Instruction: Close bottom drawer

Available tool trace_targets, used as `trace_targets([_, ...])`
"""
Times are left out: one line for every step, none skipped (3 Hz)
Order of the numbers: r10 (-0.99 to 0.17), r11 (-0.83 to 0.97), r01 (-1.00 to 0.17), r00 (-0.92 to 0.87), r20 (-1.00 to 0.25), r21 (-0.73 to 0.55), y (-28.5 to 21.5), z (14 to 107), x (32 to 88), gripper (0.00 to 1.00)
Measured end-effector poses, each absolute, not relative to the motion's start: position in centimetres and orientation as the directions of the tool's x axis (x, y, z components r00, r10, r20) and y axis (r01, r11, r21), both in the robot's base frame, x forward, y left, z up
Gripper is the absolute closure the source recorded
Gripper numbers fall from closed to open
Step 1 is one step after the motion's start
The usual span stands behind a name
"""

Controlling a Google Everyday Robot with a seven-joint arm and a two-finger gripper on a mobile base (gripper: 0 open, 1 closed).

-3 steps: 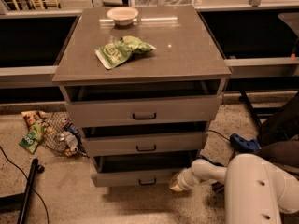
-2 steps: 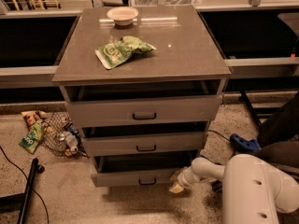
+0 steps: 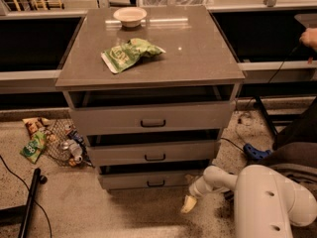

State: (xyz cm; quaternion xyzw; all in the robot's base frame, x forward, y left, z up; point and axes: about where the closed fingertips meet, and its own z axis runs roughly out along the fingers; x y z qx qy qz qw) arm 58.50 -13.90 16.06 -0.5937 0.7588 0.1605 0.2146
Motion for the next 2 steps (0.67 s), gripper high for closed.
trace_targets([-0.83, 0.24, -0.971, -0.203, -0.52, -0.006, -13.93, 15.89, 58.57, 0.0])
trace_targets([-0.814, 0.218, -0.976, -0.18, -0.552, -0.003, -13.7, 16.18, 58.15, 0.0])
